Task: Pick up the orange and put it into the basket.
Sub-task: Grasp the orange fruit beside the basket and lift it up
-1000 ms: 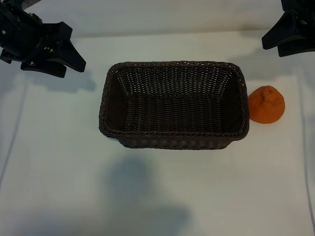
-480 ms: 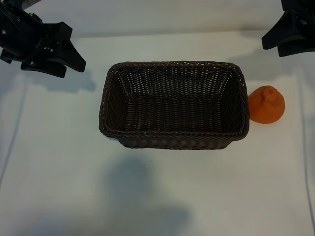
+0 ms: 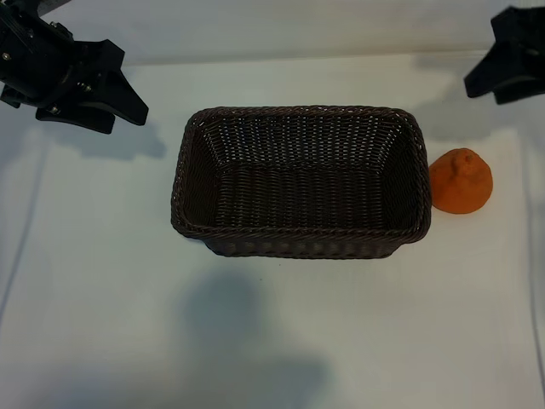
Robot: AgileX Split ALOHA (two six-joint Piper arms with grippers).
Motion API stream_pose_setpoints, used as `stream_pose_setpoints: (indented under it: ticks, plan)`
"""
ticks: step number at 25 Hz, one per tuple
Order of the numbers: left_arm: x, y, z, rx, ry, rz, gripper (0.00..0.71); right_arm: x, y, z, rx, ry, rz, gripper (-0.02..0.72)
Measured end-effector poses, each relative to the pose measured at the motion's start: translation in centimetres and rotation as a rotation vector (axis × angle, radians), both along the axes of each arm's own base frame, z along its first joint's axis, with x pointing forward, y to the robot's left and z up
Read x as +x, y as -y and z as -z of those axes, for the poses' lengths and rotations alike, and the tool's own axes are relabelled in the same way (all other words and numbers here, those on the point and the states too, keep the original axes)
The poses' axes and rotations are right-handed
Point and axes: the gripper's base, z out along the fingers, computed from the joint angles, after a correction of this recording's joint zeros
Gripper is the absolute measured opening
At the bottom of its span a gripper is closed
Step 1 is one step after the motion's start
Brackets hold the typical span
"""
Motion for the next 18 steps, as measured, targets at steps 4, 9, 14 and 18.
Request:
stream_pose_setpoints:
  ticks: [4, 9, 14, 18]
  plan:
    - [0.0, 0.0, 0.0, 0.000, 0.000, 0.000, 0.547, -0.2, 0.7, 0.4, -0.088, -0.026, 0.004, 0.422]
    - [0.0, 0.0, 0.0, 0.000, 0.000, 0.000, 0.547, -0.2, 0.8, 0.5, -0.107, -0.032, 0.005, 0.422]
    - [0.0, 0.0, 0.0, 0.000, 0.000, 0.000, 0.547, 0.1, 1.0, 0.5, -0.116, -0.003, 0.023, 0.433]
    - [0.0, 0.0, 0.0, 0.000, 0.000, 0.000, 0.547, 0.2, 1.3, 0.6, -0.156, 0.011, 0.030, 0.483]
